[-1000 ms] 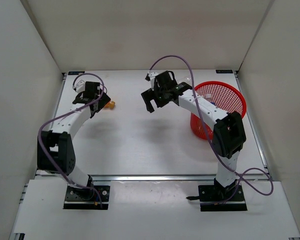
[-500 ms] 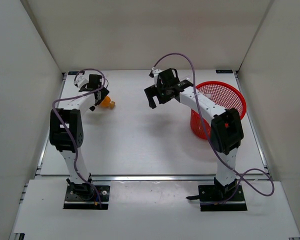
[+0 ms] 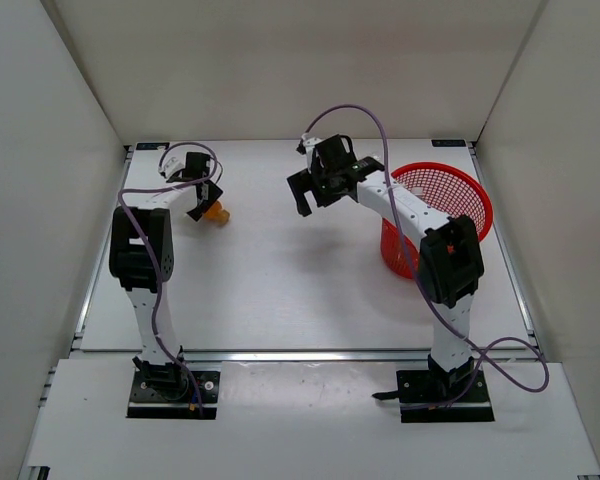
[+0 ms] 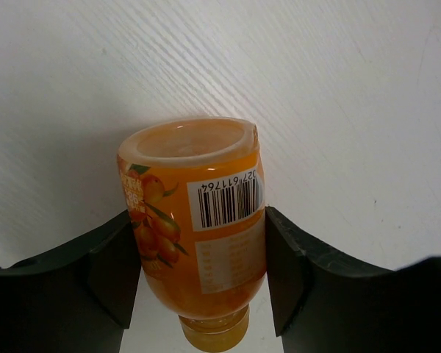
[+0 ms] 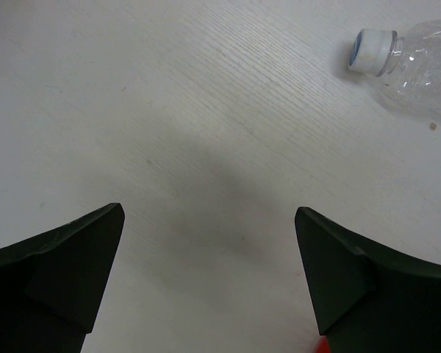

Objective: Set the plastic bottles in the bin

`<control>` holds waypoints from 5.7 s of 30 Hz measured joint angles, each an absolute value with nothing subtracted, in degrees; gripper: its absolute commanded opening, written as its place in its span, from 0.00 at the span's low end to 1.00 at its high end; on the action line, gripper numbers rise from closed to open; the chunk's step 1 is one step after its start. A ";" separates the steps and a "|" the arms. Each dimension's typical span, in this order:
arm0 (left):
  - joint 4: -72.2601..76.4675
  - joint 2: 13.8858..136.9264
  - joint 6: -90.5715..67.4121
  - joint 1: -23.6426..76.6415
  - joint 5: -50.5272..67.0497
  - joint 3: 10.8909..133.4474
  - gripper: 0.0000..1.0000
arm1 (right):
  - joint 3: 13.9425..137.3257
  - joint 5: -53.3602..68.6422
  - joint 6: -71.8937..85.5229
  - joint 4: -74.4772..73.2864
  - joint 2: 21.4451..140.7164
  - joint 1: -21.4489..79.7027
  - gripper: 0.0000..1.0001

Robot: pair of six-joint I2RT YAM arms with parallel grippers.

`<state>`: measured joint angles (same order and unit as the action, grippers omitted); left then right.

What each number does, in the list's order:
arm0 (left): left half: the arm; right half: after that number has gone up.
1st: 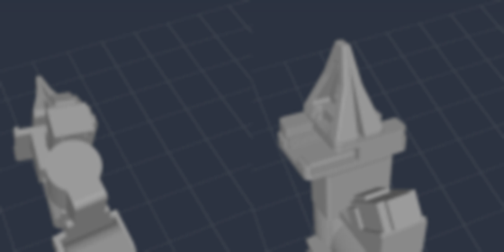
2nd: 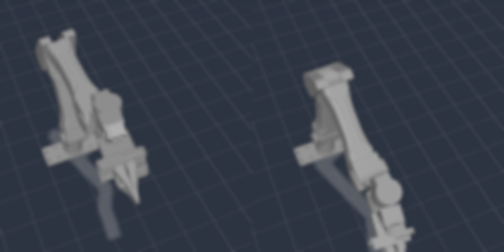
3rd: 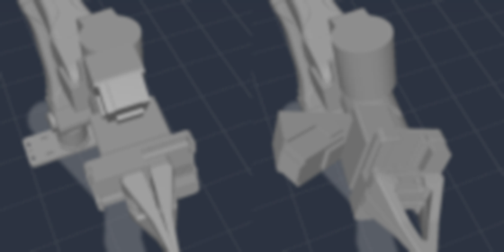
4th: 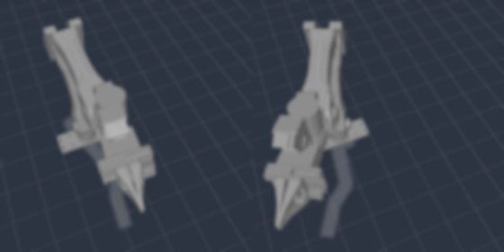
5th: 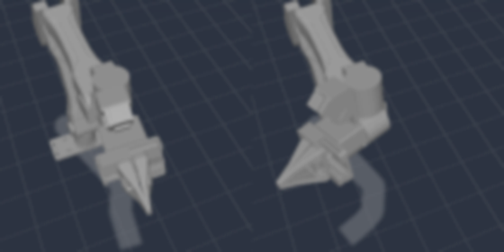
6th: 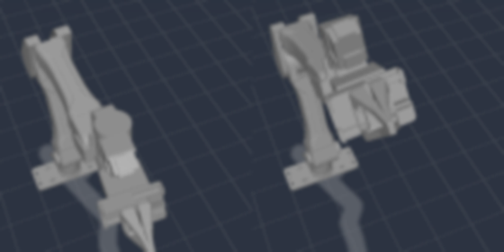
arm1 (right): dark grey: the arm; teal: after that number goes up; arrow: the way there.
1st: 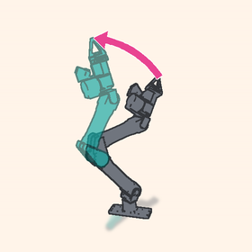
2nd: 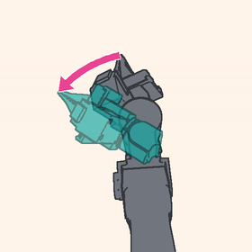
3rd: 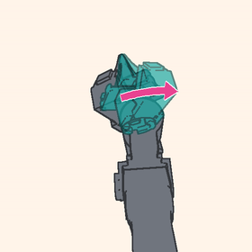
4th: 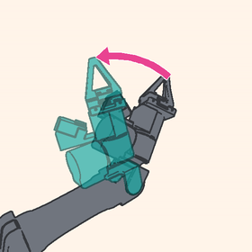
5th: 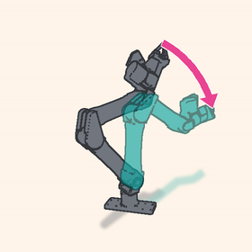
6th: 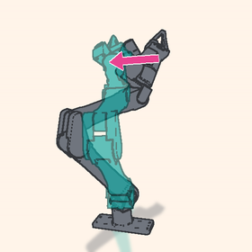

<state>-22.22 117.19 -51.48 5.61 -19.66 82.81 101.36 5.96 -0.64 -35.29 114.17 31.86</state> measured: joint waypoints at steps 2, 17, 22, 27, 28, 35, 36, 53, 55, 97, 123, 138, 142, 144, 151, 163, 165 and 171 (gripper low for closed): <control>-21.71 116.27 -51.05 5.85 -18.92 81.54 0.43 | 101.89 5.61 -0.67 -35.86 113.71 32.40 1.00; -16.21 98.26 -39.03 29.76 -11.88 86.80 0.46 | 87.96 -2.24 6.26 -39.70 76.66 22.83 0.99; -14.20 104.07 -34.20 40.32 -0.49 102.61 0.47 | 77.06 -3.38 9.45 -43.33 62.37 5.17 0.99; -14.41 115.00 -30.41 49.54 3.53 119.90 0.48 | 72.27 -5.52 10.74 -49.32 53.74 -12.95 0.99; -14.13 116.44 -30.52 51.07 4.78 121.05 0.48 | 72.29 -6.15 10.72 -50.11 52.58 -15.49 0.99; -15.97 125.91 -30.89 54.96 7.42 125.51 0.95 | 72.29 -11.55 10.48 -52.86 49.50 -14.04 0.99; -16.47 126.54 -30.74 54.98 7.75 125.54 0.98 | 72.29 -11.62 10.46 -53.06 49.45 -13.52 1.00; -23.88 86.98 -27.11 38.63 -2.50 86.80 0.99 | 92.97 -16.86 9.30 -52.51 69.84 20.32 0.99; -24.67 76.03 -28.42 29.65 -4.71 75.35 0.99 | 97.67 -16.84 9.26 -51.51 75.94 23.99 0.99; -44.95 47.59 -23.35 19.99 -8.14 51.18 0.99 | 147.81 -32.42 48.56 -43.97 151.79 20.45 0.99; -42.81 50.13 -23.18 18.11 -6.57 50.09 0.99 | 150.58 -23.99 35.20 -42.37 153.16 19.79 0.32; -42.81 49.78 -24.23 17.96 -4.82 50.02 0.99 | 143.41 -25.80 8.69 -40.58 111.18 9.56 0.30; -42.09 49.54 -25.47 17.89 -3.86 49.04 0.99 | 135.85 -29.08 5.74 -40.82 108.66 3.09 0.29; -41.89 49.56 -26.00 17.89 -3.55 48.64 0.99 | 130.67 -28.36 5.76 -41.95 108.79 1.41 0.31; -41.80 48.95 -27.70 17.78 -3.44 48.34 0.99 | 110.19 -24.51 7.88 -41.91 106.54 -2.42 0.99; -43.59 50.37 -28.12 17.74 -3.66 48.49 0.99 | 103.61 -23.20 8.43 -40.66 88.44 3.40 0.99; -43.79 51.66 -28.16 17.72 -3.73 49.01 0.99 | 99.37 -20.36 8.82 -41.19 82.21 8.40 0.99; -44.31 53.82 -28.97 17.78 -3.86 50.33 0.98 | 78.59 -6.85 12.93 -42.85 68.25 20.01 0.99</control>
